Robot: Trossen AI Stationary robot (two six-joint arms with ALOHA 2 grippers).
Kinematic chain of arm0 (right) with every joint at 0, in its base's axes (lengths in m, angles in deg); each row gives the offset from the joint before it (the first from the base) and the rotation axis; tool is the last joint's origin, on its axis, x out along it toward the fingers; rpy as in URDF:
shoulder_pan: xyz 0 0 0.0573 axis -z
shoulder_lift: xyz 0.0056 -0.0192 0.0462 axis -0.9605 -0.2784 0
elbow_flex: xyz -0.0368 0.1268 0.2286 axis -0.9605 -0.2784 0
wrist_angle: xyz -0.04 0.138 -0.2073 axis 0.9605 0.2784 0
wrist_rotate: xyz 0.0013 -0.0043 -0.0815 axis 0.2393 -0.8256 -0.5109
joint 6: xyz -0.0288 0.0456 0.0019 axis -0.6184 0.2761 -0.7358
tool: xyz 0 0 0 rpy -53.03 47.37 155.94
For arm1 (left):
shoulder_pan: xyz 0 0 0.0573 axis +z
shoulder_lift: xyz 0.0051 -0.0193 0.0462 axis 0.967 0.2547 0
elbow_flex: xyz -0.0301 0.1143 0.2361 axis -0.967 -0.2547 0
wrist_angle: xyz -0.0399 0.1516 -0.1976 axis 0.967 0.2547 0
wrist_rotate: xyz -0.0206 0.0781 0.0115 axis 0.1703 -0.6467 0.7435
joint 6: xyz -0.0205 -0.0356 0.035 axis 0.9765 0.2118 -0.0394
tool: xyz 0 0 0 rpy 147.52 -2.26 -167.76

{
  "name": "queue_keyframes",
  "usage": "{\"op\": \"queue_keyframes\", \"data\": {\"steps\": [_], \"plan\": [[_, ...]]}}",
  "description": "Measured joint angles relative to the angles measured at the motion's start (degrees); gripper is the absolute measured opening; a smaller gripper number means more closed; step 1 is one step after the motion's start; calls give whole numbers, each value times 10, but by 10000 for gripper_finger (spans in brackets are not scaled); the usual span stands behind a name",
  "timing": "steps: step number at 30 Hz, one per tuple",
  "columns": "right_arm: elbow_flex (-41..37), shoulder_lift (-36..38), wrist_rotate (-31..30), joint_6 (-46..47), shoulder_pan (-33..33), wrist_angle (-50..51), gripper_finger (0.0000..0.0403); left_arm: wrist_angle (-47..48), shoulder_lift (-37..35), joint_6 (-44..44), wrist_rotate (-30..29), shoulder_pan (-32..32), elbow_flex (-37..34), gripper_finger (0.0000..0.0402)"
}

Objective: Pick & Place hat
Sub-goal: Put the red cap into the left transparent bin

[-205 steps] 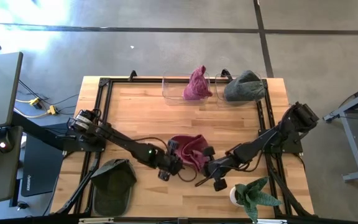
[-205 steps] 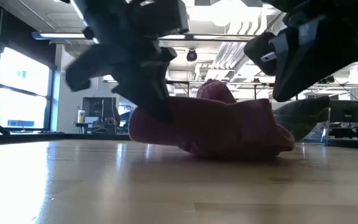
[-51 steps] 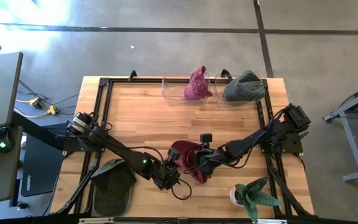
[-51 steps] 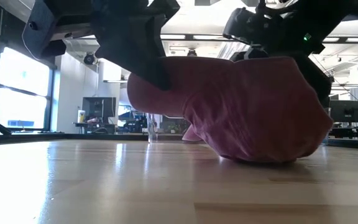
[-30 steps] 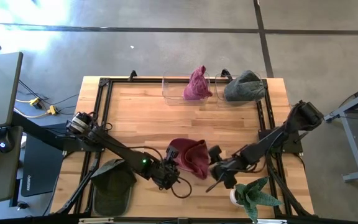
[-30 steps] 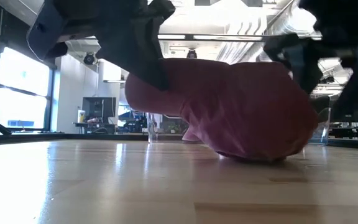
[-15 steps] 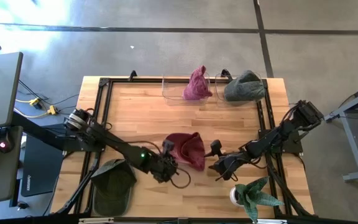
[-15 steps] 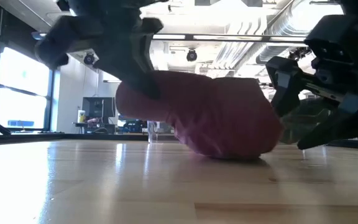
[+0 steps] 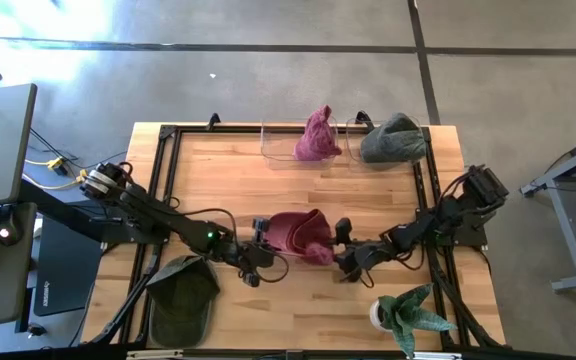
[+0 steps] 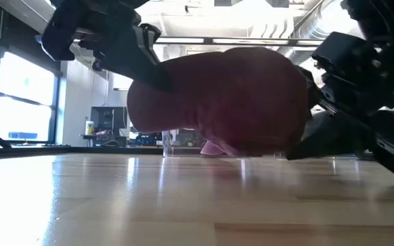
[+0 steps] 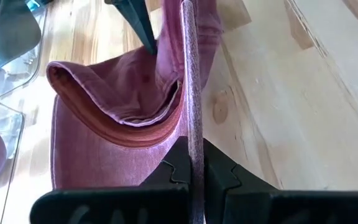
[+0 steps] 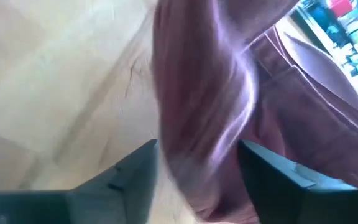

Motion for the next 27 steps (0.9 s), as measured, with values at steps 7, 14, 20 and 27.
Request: {"op": "queue_keyframes", "data": {"steps": [7, 14, 20, 27], "plan": [[0, 10, 125, 31, 9, -5, 24, 17, 0, 4, 1, 0, 0, 0], [28, 84, 195, 125, 22, 51, 20, 23, 0, 8, 27, 5, 0, 18], [89, 140, 228, 190, 53, 183, 11, 37, 0, 36, 66, 56, 0, 88], [190, 157, 229, 233, 110, 306, 8, 177, -35, 41, 37, 94, 12, 178]]}}
